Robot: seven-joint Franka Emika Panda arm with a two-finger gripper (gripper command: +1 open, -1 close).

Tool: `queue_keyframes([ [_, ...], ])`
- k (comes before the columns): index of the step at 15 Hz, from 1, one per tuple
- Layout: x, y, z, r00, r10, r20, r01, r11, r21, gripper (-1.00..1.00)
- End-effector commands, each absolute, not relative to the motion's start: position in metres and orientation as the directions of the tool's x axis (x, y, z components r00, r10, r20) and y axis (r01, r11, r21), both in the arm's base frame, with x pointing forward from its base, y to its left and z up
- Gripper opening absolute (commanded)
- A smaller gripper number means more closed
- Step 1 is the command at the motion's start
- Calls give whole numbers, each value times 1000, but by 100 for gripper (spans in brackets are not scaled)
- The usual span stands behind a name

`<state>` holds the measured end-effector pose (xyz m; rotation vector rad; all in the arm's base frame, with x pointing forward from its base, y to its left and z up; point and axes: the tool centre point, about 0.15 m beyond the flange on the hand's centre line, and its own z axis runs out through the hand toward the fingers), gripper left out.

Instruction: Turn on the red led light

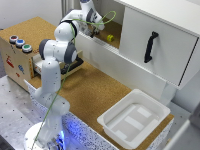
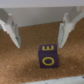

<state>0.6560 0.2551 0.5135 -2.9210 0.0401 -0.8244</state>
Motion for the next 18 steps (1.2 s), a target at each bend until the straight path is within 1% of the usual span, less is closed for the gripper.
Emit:
queue_keyframes([
  [1,612,270,544,846,-67,529,-49,-998,-47,100],
  [4,582,272,540,868,-73,492,-49,-997,-61,100],
  [8,520,276,525,908,-99,407,-75,-994,-75,100],
  [11,479,282,522,928,-99,360,-82,-995,-64,100],
  [12,463,288,519,935,-67,347,-57,-998,-40,100],
  [14,440,296,513,946,-9,325,-2,-1000,-22,100],
  [16,418,312,505,952,91,293,114,-992,-61,100],
  [17,409,319,503,944,134,301,161,-985,-67,100],
  [18,399,328,501,940,177,291,211,-973,-93,100],
])
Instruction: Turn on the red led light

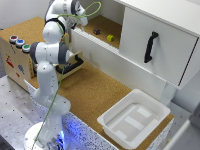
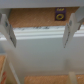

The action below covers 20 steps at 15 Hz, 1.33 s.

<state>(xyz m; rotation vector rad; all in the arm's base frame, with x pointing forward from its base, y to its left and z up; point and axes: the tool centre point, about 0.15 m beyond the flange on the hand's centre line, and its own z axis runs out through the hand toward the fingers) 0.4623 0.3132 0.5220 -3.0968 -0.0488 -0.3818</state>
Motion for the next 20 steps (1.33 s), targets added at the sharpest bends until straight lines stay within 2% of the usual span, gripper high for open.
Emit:
queue_keyframes([
  [1,385,340,500,925,236,297,276,-956,-98,100],
  [3,360,362,502,890,338,307,398,-904,-157,100],
  [6,324,390,516,799,532,282,587,-791,-171,100],
  [9,294,404,531,711,665,227,697,-708,-112,100],
  [12,262,433,547,683,706,188,725,-687,-55,100],
  [17,205,506,547,574,811,115,816,-578,9,100],
  [20,181,543,545,514,853,91,857,-516,3,100],
])
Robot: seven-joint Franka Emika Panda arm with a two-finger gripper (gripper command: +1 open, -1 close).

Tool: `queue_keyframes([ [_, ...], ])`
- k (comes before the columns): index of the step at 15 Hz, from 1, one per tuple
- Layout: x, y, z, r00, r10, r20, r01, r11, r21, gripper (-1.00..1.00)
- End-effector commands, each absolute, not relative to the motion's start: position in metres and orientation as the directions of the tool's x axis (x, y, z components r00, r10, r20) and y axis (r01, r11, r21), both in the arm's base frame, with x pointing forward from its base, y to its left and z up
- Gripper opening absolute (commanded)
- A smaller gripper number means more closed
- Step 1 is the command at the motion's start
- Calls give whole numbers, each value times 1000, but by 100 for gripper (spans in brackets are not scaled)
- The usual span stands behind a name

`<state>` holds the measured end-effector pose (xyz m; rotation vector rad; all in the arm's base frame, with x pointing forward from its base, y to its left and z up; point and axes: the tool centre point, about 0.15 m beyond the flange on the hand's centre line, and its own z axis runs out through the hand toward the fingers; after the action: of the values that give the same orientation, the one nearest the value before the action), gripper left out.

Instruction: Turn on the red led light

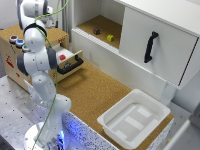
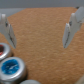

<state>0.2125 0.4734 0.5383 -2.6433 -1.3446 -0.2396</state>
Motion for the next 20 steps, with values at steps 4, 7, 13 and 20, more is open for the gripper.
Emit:
queue_keyframes([
  [4,170,582,546,418,908,34,907,-419,30,-100],
  [7,164,599,539,362,932,-22,932,-362,26,-100],
  [13,155,615,517,304,948,-97,953,-300,50,-100],
  [20,166,622,479,345,933,-106,938,-347,-2,-100],
])
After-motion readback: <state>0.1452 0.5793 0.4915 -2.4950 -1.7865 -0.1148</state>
